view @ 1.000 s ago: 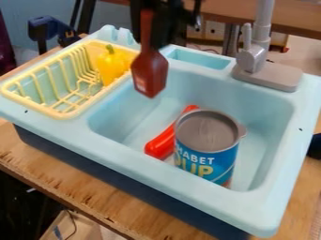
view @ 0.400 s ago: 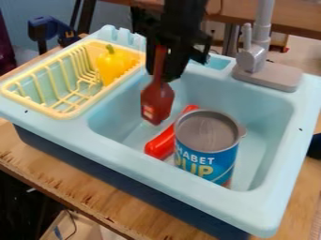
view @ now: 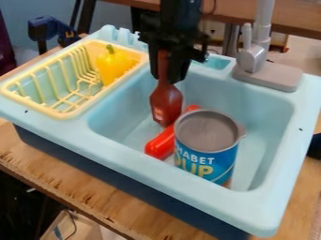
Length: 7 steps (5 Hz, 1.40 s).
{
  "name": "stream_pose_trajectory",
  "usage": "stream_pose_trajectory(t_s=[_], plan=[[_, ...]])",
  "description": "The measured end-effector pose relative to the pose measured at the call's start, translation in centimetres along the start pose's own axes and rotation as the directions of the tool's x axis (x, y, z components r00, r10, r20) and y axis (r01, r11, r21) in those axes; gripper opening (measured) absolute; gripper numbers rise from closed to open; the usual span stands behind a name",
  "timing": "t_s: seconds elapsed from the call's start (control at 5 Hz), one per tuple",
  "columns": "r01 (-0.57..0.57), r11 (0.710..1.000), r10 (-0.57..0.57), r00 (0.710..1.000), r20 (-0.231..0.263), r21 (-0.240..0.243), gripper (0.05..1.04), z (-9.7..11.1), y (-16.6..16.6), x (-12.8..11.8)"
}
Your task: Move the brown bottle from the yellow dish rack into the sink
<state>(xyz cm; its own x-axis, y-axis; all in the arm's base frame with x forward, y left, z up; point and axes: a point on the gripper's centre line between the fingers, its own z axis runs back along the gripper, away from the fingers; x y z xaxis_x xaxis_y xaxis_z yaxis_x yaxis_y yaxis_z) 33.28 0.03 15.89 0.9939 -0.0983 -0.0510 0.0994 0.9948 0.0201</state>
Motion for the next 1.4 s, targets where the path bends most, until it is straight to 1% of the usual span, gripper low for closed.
stream_pose_trajectory(t_s=[0.2,0.4,0.6,0.8,1.0,1.2,1.4], plan=[[-0.004,1.0,0.003,1.0,-0.019,-0.014,0.36,-0.7,0.1,0.1],[-0.027,0.999,0.026,0.999,-0.035,-0.018,0.43,-0.8,0.8,-0.1],[-0.035,0.999,0.034,0.996,-0.083,-0.014,0.738,-1.6,1.2,-0.4],[-0.034,0.999,0.034,0.996,-0.082,-0.002,0.989,-1.2,1.4,-0.4],[-0.045,0.999,0.045,0.998,-0.033,-0.006,1.005,0.7,1.3,-0.7],[-0.085,0.996,0.083,0.991,0.107,0.014,1.001,5.2,1.4,-2.0],[-0.099,0.992,0.076,0.964,0.254,0.082,1.001,9.3,0.6,-4.3]])
